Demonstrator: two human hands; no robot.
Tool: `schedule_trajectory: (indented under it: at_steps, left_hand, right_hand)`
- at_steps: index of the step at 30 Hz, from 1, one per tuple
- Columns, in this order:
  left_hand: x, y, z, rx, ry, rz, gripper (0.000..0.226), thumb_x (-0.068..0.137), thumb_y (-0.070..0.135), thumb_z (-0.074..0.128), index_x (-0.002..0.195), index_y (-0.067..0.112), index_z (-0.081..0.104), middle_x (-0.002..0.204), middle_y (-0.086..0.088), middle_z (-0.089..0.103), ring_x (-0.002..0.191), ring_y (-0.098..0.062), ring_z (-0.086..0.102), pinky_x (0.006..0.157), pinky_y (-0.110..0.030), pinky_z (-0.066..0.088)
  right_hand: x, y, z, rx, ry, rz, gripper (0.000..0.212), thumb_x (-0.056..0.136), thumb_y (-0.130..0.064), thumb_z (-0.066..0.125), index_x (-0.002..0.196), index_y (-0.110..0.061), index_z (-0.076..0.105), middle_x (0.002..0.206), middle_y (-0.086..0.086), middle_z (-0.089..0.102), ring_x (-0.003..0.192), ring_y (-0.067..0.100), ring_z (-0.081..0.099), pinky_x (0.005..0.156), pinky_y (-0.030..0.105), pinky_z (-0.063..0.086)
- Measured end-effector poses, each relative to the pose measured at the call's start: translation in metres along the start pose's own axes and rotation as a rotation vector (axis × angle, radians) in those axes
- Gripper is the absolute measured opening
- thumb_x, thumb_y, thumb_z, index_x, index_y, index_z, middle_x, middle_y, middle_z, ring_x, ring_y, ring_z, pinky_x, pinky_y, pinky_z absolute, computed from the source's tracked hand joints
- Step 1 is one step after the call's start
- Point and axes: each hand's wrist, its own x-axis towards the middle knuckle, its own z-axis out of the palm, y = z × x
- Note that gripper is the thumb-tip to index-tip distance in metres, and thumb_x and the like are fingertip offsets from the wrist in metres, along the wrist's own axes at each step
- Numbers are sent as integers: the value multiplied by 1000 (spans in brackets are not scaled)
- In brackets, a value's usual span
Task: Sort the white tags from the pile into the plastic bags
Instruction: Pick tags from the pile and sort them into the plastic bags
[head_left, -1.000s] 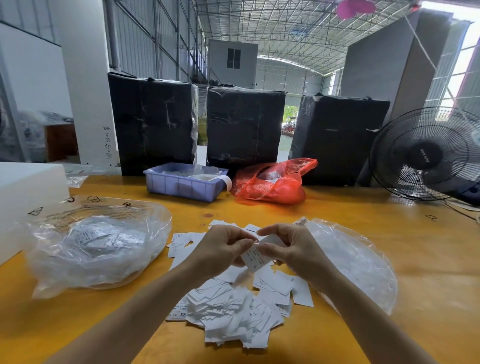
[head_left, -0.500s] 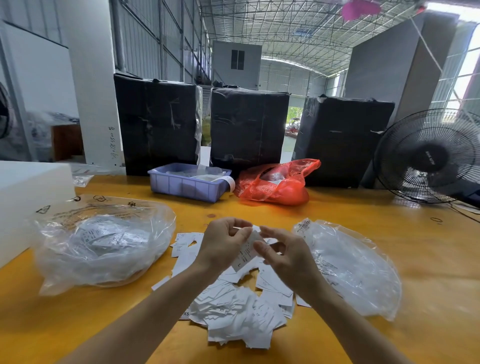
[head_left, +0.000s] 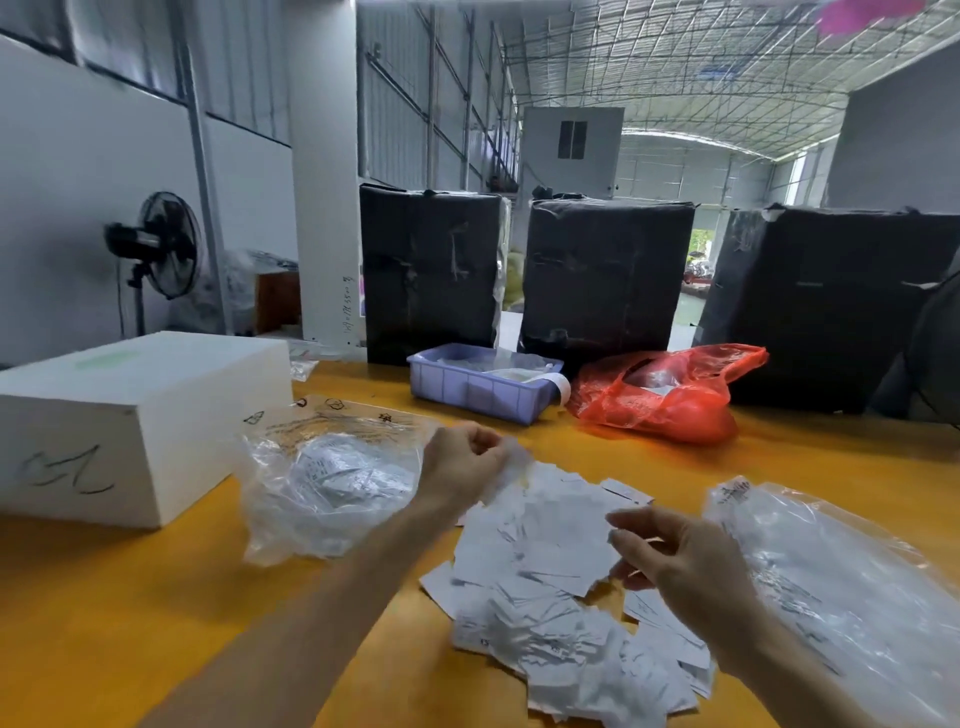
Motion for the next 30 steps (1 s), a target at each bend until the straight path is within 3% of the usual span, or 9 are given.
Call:
schedule_trajectory:
  at_steps: [5,10,13,16,19,21,22,24,30]
  left_hand:
    - [51,-31,-76,438,256,-96,13,90,9,58,96,2,67,96,-16,68,91,-31,63,78,-37,54]
    - [59,-54,-96,933,160,-133,14,91,4,55,103,1,61,109,-17,62,94,-29,58,80,-38,51]
    - [49,-47,-77,1217,189,-14,32,92,20,56,122,10,51,124,-14,49,113,-30,46,88,-38,44]
    - [28,-35,-33,965,133,310,35,89,19,61,122,12,57,118,-12,55,111,-28,49,88,-34,42]
    - [6,-25,14,718,-271,402,27,89,24,63,115,19,62,115,-1,58,106,-19,53,87,-25,40]
    - [1,-23,40,724,-552,363,29,90,33,62,118,27,59,119,4,55,106,-13,52,89,-21,41]
    - [2,-23,50,730,-632,334,31,89,37,62,119,30,58,120,5,54,106,-11,52,90,-22,41]
    - [6,-26,65,730,-682,294,36,87,42,64,120,31,57,121,4,53,101,-10,50,89,-21,41]
    - [18,-30,81,754,-665,270,40,85,38,68,121,26,58,117,5,56,90,-8,48,80,-18,40]
  right_hand:
    - [-1,6,-1,-97,-40,14,16,83,-1,67,87,-16,71,77,1,72,61,18,68,54,22,54]
    - [2,9,-10,-203,-95,18,14,85,-5,66,87,-19,68,75,0,71,63,14,67,56,22,53]
    - [11,12,-37,-415,50,-88,13,84,-5,65,83,-16,72,72,-10,68,60,9,65,57,15,49]
    - [24,28,-89,-757,256,-67,21,81,3,56,77,-10,72,74,0,69,73,19,63,63,22,47]
    - [37,54,-131,-1085,176,222,19,85,1,49,84,-3,68,87,10,66,94,27,63,74,31,49]
    - [38,68,-138,-1209,95,275,12,92,-14,54,95,-7,64,98,9,64,105,26,59,82,31,48]
    - [38,73,-138,-1242,82,279,20,93,-23,56,106,-8,62,108,7,64,109,23,58,87,30,48]
    - [40,82,-135,-1239,99,264,25,94,-26,54,109,-9,64,113,6,65,107,20,59,88,30,49]
    - [44,85,-131,-1190,162,221,19,89,-6,48,88,-10,67,93,4,66,82,19,62,69,32,52]
